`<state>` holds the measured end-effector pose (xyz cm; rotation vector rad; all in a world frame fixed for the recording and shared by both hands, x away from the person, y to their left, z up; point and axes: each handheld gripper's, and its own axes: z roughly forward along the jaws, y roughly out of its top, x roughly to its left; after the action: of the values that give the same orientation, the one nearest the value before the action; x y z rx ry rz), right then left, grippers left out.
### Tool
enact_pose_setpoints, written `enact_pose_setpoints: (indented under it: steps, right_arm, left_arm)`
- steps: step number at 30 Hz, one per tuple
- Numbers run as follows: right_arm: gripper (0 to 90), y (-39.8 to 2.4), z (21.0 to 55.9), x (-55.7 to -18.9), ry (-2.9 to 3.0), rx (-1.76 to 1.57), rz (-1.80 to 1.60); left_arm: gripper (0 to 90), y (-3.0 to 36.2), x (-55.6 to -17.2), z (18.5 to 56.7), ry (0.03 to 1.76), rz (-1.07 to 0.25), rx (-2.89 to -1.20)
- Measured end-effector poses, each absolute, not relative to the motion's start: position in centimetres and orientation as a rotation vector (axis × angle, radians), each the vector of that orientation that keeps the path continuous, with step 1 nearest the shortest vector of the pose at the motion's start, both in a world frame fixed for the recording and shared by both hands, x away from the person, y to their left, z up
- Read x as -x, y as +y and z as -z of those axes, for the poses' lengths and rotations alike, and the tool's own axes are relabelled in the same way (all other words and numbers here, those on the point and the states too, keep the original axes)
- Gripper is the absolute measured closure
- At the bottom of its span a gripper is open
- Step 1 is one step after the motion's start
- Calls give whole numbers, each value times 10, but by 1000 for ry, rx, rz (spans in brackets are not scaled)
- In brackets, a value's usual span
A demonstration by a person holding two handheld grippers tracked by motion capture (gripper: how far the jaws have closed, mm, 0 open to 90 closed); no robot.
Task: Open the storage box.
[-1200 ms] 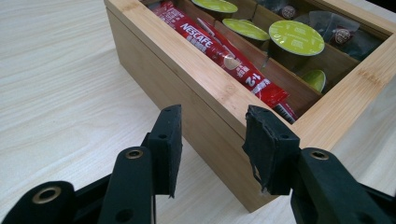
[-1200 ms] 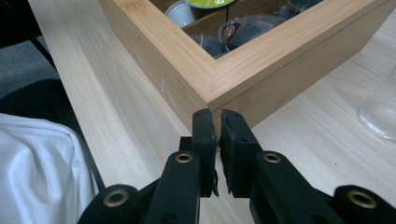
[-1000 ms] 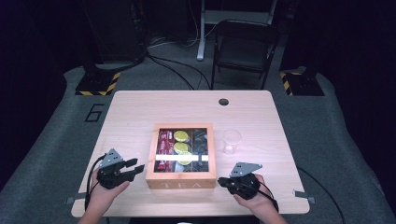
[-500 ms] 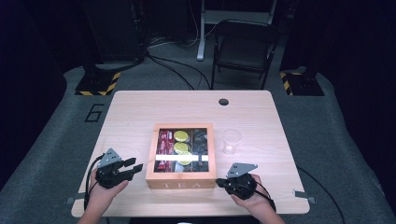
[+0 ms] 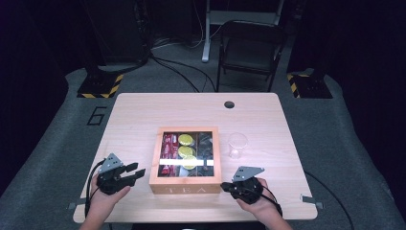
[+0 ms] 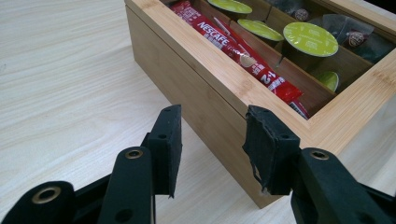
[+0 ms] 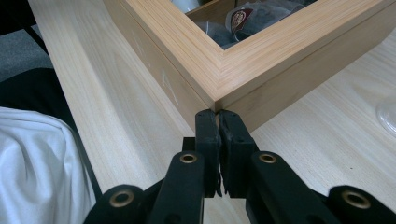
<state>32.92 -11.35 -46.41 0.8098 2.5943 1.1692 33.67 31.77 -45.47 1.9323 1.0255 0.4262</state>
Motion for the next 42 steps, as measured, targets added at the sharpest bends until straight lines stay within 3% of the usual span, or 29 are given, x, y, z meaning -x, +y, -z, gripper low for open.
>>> enact_pose_setpoints:
  steps: [18, 22, 35, 42]
  right_arm:
    - [849, -106, 453, -335, 2521, -836, -1284]
    - [848, -106, 448, -337, 2497, -841, -1327]
    - [847, -107, 446, -341, 2475, -838, -1381]
    - [777, -106, 446, -340, 2467, -856, -1373]
  left_arm:
    - [553, 317, -332, 457, 1033, -458, -1962]
    - [551, 307, -328, 458, 953, -473, -2035]
    - [523, 277, -320, 452, 891, -432, -2019]
    - [476, 273, -318, 448, 905, -496, -1993]
